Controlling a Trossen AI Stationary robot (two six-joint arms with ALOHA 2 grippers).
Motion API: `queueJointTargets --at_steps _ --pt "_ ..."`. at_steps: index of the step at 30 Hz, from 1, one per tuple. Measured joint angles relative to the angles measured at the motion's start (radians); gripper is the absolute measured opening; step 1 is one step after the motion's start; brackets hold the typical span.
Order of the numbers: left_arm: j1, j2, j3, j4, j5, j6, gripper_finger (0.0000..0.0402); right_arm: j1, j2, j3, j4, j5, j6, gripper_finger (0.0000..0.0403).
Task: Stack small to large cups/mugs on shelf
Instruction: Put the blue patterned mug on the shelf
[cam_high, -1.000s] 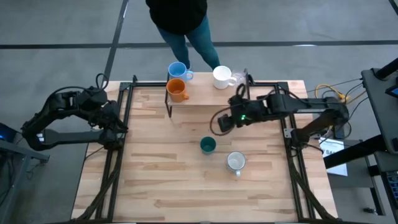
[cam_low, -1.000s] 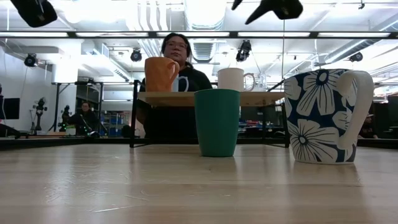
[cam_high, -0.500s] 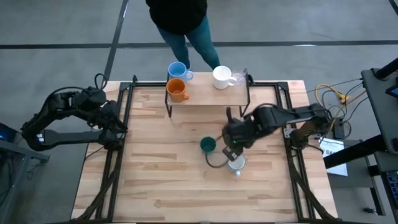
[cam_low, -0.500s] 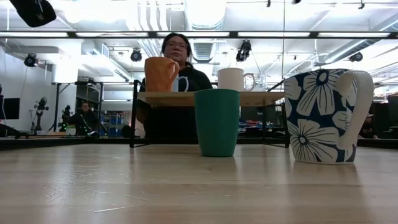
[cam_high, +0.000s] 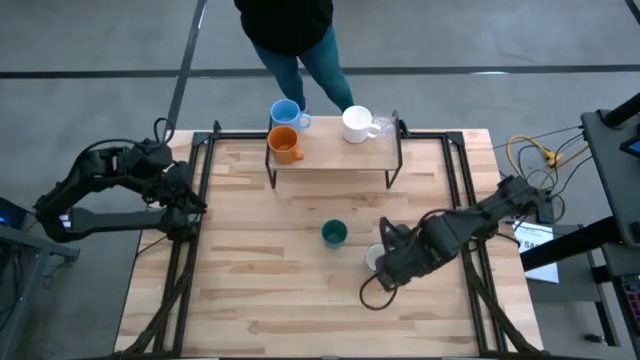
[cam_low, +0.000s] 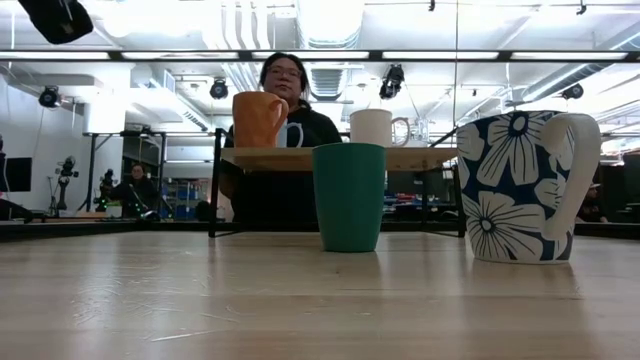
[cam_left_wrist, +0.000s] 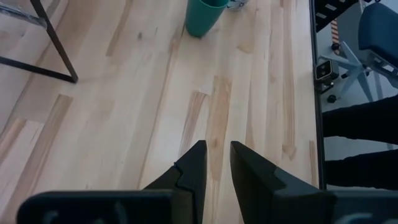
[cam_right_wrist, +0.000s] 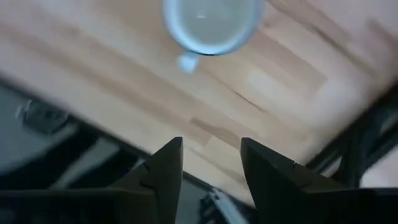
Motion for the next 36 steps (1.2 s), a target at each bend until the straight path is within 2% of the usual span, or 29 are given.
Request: queueJointTargets --at_steps 4,9,11,19,36 --pt "0.000 0.006 -0.004 0.006 0.000 0.000 0.0056 0.005 0.000 -0.097 0.109 0.038 0.223 0.0157" --pt "0.000 0.012 -0.006 0.013 0.000 0.001 0.0056 -0.002 0.000 -0.248 0.520 0.095 0.265 0.0167" --pt "0.000 0.015 -0.006 0.013 0.000 0.007 0.0056 -0.007 0.000 -0.298 0.632 0.096 0.267 0.0172" --pt "0.000 0.003 -0.006 0.013 0.002 0.010 0.0056 0.011 0.000 -0.291 0.446 0.055 0.318 0.0191" --pt "0.000 -0.037 -0.008 0.013 0.001 0.022 0.0056 -0.002 -0.001 -0.355 0.425 0.035 0.267 0.0191"
